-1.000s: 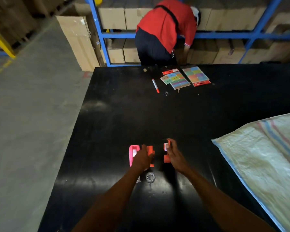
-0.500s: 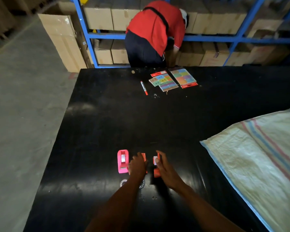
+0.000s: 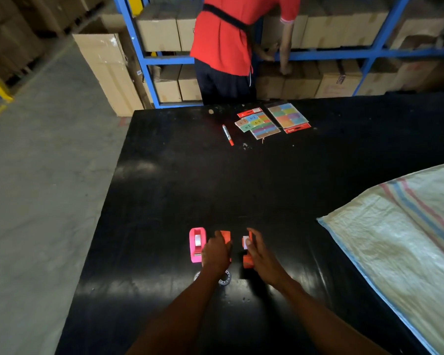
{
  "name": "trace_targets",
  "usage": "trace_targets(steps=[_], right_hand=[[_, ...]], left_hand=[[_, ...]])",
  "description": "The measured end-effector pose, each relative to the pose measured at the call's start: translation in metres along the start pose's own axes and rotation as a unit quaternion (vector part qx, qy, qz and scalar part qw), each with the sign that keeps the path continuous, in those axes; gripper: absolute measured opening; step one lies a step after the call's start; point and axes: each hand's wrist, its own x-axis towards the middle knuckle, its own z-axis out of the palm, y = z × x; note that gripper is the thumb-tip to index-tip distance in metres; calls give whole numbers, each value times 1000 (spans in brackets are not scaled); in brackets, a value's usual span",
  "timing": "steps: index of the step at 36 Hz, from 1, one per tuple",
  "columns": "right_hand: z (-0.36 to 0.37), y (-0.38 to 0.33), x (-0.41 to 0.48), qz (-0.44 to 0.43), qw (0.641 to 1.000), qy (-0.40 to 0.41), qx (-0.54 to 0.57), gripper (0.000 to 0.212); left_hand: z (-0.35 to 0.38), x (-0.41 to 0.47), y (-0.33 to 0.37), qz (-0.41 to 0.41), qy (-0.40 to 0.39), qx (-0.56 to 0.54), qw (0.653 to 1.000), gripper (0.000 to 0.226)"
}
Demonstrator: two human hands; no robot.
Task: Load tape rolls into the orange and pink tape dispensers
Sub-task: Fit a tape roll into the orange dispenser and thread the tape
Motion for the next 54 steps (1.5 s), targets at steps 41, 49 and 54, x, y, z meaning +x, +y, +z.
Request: trace_targets(steps=[41, 49, 54], right_hand=[[-38, 1, -23, -47, 999, 20, 4, 45], [-65, 18, -32, 8, 997, 67, 41, 49], [-77, 32, -40, 27, 996, 78, 42, 51]], left_hand=[[-48, -45, 25, 102, -159, -443, 877, 31], [-6, -61, 15, 128, -102, -279, 946, 25], [32, -72, 26, 163, -105, -89, 977, 30]])
